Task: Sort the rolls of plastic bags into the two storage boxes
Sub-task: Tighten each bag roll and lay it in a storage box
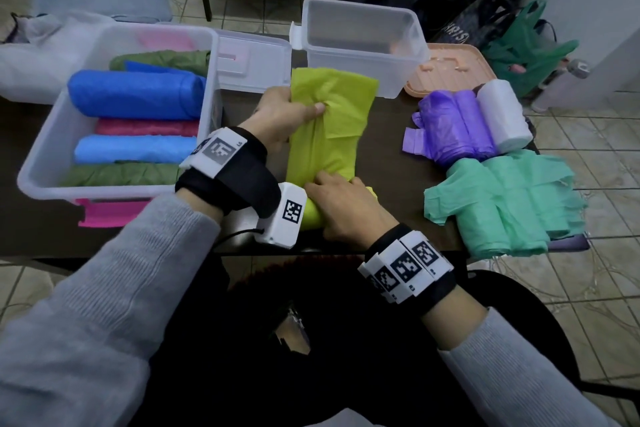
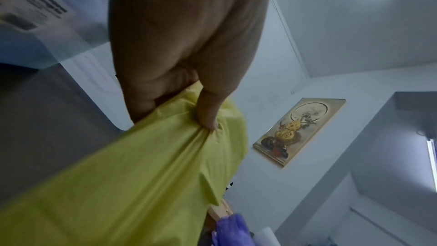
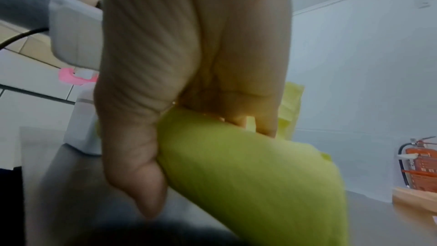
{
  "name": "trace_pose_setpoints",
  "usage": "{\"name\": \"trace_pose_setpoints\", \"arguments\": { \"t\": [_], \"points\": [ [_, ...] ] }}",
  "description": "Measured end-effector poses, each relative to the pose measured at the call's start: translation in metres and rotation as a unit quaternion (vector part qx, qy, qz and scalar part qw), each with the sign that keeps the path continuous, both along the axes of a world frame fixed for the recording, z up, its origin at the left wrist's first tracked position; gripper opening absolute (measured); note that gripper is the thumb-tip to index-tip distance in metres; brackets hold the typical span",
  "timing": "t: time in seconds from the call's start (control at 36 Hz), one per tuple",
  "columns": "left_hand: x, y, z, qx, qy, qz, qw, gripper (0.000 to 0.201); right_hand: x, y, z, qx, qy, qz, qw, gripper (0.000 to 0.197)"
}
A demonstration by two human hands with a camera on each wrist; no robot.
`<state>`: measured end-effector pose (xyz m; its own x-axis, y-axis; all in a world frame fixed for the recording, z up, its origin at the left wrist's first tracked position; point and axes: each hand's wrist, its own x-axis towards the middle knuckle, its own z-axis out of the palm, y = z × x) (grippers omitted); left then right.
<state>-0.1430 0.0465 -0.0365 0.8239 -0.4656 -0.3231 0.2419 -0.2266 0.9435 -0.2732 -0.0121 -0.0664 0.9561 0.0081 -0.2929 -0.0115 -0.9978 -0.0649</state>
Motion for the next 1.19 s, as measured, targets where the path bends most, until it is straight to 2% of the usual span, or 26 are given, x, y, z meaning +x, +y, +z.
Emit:
{"name": "trace_pose_setpoints", "arguments": {
  "t": [0.22, 0.33, 0.42, 0.47, 0.53, 0.58, 0.64, 0.75, 0.81, 0.86, 1.0, 1.19],
  "points": [
    [0.001, -0.002, -0.006, 0.016, -0.005, 0.034, 0.999, 0.030, 0.001, -0.002, 0.000, 0.016, 0.042, 0.021, 0.999, 0.051],
    [0.007, -0.001, -0.015, 0.026, -0.008, 0.059, 0.998, 0.029, -0.002, -0.003, -0.002, 0.033, 0.032, 0.011, 0.999, 0.050],
    [0.010, -0.001, -0.019, 0.078, -0.047, 0.055, 0.994, 0.032, -0.005, -0.003, -0.004, 0.033, 0.023, 0.000, 0.999, 0.047],
    [0.010, -0.003, -0.024, 0.164, -0.121, 0.028, 0.979, 0.046, -0.004, -0.003, -0.005, 0.040, 0.024, -0.001, 0.999, 0.046],
    [0.007, -0.002, -0.028, 0.256, -0.223, 0.007, 0.940, 0.057, -0.002, -0.004, -0.008, 0.052, 0.023, -0.002, 0.998, 0.049],
    [0.003, 0.001, -0.031, 0.297, -0.304, -0.004, 0.905, 0.052, -0.001, -0.005, -0.010, 0.067, 0.027, -0.012, 0.997, 0.050],
    [0.003, 0.003, -0.038, 0.314, -0.339, -0.064, 0.885, 0.044, 0.001, -0.007, -0.011, 0.074, 0.034, -0.014, 0.997, 0.053],
    [0.005, 0.004, -0.052, 0.319, -0.292, -0.247, 0.867, 0.045, 0.003, -0.008, -0.012, 0.065, 0.044, -0.009, 0.997, 0.060],
    [0.003, 0.003, -0.059, 0.345, -0.278, -0.326, 0.835, 0.050, 0.003, -0.008, -0.012, 0.061, 0.041, -0.006, 0.997, 0.058],
    [0.002, 0.005, -0.064, 0.365, -0.282, -0.371, 0.806, 0.053, 0.004, -0.008, -0.012, 0.052, 0.040, 0.002, 0.998, 0.054],
    [0.003, 0.010, -0.069, 0.369, -0.292, -0.400, 0.786, 0.054, 0.010, -0.007, -0.009, 0.080, 0.057, -0.005, 0.995, 0.053],
    [0.006, 0.008, -0.071, 0.370, -0.284, -0.411, 0.783, 0.056, 0.005, -0.006, -0.013, 0.140, 0.040, -0.028, 0.989, 0.062]
  ]
}}
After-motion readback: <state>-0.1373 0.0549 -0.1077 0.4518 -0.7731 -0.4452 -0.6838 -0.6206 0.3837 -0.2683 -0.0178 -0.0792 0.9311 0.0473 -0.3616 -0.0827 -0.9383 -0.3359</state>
